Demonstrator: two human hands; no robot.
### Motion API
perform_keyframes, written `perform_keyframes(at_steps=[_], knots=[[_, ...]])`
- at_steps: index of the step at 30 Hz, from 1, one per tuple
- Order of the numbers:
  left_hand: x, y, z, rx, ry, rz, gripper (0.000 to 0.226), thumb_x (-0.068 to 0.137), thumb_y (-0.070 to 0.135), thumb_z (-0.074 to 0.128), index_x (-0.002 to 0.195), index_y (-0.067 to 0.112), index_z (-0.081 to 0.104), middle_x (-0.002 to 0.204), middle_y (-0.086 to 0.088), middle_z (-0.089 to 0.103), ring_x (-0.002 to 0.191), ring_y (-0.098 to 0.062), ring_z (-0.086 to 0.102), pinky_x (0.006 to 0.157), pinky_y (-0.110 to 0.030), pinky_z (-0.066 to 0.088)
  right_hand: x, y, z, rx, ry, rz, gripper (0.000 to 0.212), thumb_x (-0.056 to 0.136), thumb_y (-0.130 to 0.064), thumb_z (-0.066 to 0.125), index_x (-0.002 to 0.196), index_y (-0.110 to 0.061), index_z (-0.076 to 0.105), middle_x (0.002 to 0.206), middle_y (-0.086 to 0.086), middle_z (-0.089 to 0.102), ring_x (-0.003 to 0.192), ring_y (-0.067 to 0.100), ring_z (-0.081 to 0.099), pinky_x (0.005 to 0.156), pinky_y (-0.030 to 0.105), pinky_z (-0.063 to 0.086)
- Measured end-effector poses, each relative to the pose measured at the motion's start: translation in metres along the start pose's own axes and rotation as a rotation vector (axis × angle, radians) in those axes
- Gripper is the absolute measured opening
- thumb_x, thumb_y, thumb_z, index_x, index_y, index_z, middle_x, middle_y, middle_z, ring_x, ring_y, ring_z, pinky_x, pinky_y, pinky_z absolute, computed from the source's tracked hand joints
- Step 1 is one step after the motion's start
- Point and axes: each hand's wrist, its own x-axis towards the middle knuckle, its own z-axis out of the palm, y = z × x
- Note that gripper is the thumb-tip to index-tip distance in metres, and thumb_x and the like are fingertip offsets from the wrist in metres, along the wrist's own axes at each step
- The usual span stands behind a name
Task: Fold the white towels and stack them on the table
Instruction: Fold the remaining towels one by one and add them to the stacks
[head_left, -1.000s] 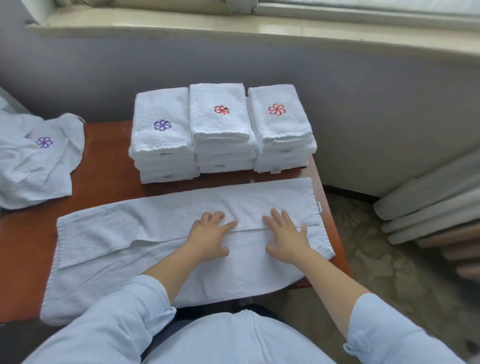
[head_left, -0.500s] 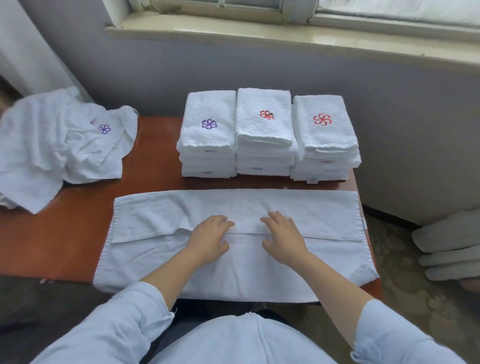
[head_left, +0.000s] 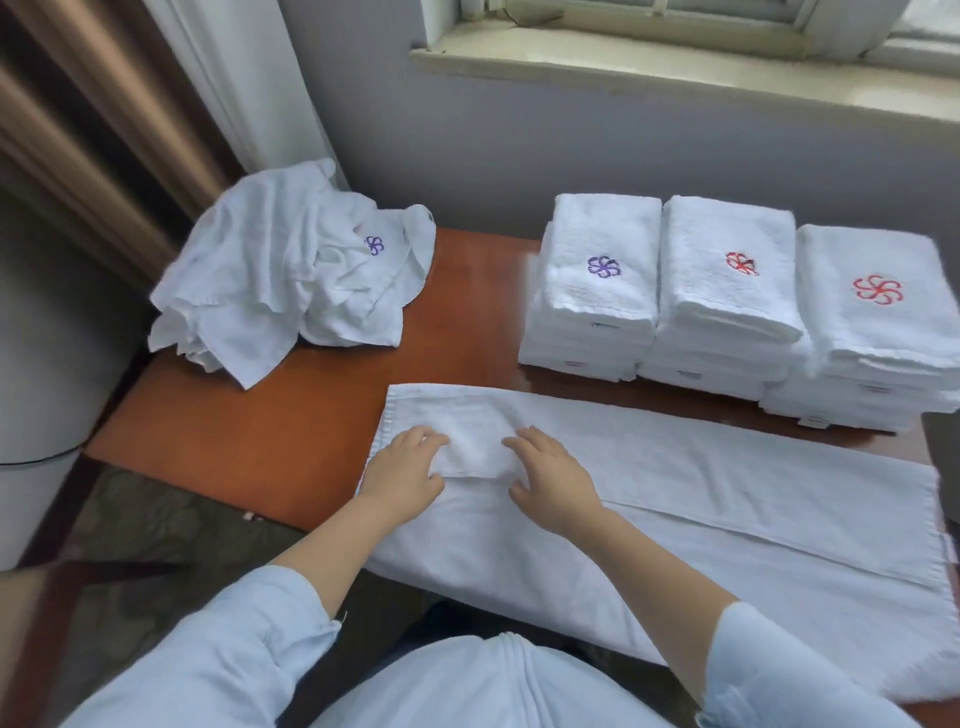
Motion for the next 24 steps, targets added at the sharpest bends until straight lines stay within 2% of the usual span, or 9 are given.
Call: perform_keyframes(at_steps=[3,6,11,13,15,17,19,22,24], knots=[[0.011,-0.032,-0.012,-0.038,0.026,-0.054,0.053,0.092,0.023,0.053,0.144,0.027,0.042,0.149,0.006,0.037,0.134,-0.016,0.039,0.098,-0.034,0.045,0.021,-0.025,0.014,0.036,-0.013,0.013,0.058,0.090,-0.019,0.053,0.147,-0.022,0.041,0.156,-0.004,0.032,0.144,0.019,0.027,0.110,0.031,0.034],[0.026,-0.058,-0.020,-0.105,0.085,-0.103,0.051,0.092,0.018,0.054,0.142,0.024,0.045,0.145,0.004,0.039,0.132,-0.017,0.039,0.096,-0.034,0.046,0.042,-0.044,0.028,0.035,-0.007,0.008,0.058,0.089,-0.016,0.053,0.146,-0.020,0.044,0.153,-0.001,0.036,0.143,0.019,0.029,0.113,0.030,0.029],[0.056,-0.088,-0.025,-0.185,0.078,-0.147,0.056,0.097,0.020,0.053,0.150,0.026,0.034,0.141,-0.002,0.043,0.129,-0.022,0.041,0.099,-0.037,0.044,0.063,-0.060,0.047,-0.022,0.037,0.073,0.051,0.082,-0.015,0.056,0.133,-0.018,0.054,0.137,0.003,0.045,0.129,0.024,0.039,0.108,0.030,0.028],[0.065,-0.096,-0.025,-0.232,0.046,-0.145,0.060,0.098,0.023,0.052,0.152,0.029,0.028,0.126,0.000,0.053,0.122,-0.022,0.045,0.098,-0.040,0.046,0.066,-0.064,0.052,-0.038,0.072,0.101,0.048,0.080,-0.015,0.056,0.128,-0.019,0.058,0.133,0.001,0.047,0.126,0.024,0.041,0.108,0.032,0.028],[0.073,-0.100,-0.024,-0.307,0.019,-0.119,0.061,0.098,0.024,0.052,0.153,0.032,0.027,0.102,0.006,0.057,0.108,-0.018,0.050,0.092,-0.039,0.048,0.068,-0.068,0.056,-0.032,0.098,0.133,0.047,0.081,-0.014,0.055,0.128,-0.019,0.059,0.133,0.001,0.047,0.127,0.023,0.041,0.109,0.033,0.027],[0.080,-0.101,-0.025,-0.375,0.015,-0.081,0.061,0.097,0.025,0.054,0.152,0.034,0.028,0.093,0.009,0.054,0.095,-0.015,0.053,0.080,-0.034,0.050,0.070,-0.071,0.057,-0.011,0.113,0.168,0.048,0.084,-0.015,0.054,0.131,-0.020,0.057,0.136,0.000,0.047,0.129,0.021,0.040,0.109,0.030,0.026],[0.087,-0.099,-0.026,-0.431,0.020,-0.064,0.061,0.096,0.026,0.057,0.151,0.036,0.031,0.094,0.008,0.054,0.086,-0.013,0.056,0.070,-0.029,0.048,0.071,-0.074,0.057,0.013,0.122,0.194,0.049,0.086,-0.015,0.054,0.135,-0.021,0.055,0.138,-0.002,0.045,0.130,0.020,0.038,0.107,0.027,0.028],[0.097,-0.099,-0.027,-0.488,0.033,-0.079,0.054,0.094,0.022,0.059,0.144,0.035,0.042,0.099,0.004,0.058,0.086,-0.013,0.056,0.070,-0.026,0.045,0.071,-0.077,0.057,0.023,0.141,0.209,0.050,0.088,-0.015,0.053,0.137,-0.022,0.054,0.142,-0.003,0.043,0.133,0.020,0.036,0.107,0.026,0.031],[0.103,-0.101,-0.030,-0.488,0.063,-0.095,0.047,0.095,0.021,0.058,0.139,0.031,0.047,0.097,0.006,0.056,0.088,-0.014,0.057,0.071,-0.026,0.044,0.071,-0.079,0.056,0.018,0.171,0.213,0.048,0.089,-0.014,0.054,0.137,-0.020,0.054,0.146,-0.001,0.042,0.140,0.021,0.031,0.113,0.029,0.026]])
